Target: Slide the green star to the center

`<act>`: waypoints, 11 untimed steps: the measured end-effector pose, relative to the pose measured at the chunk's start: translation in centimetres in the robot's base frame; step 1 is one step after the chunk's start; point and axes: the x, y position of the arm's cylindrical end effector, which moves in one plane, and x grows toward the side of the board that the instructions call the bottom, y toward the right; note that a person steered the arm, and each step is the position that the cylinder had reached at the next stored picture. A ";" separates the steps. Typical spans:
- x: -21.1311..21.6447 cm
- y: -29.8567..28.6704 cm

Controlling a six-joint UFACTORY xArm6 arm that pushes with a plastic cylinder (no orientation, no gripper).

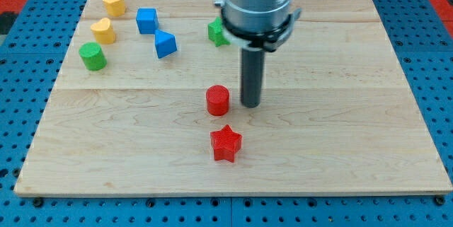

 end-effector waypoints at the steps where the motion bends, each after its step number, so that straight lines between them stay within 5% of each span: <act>1: -5.7 0.7; 4: -19.5 3.9; 5: -22.5 -1.4; 6: -22.4 -8.2; 8: -12.1 -7.0; 9: -15.8 -6.8; 11: -12.7 -3.4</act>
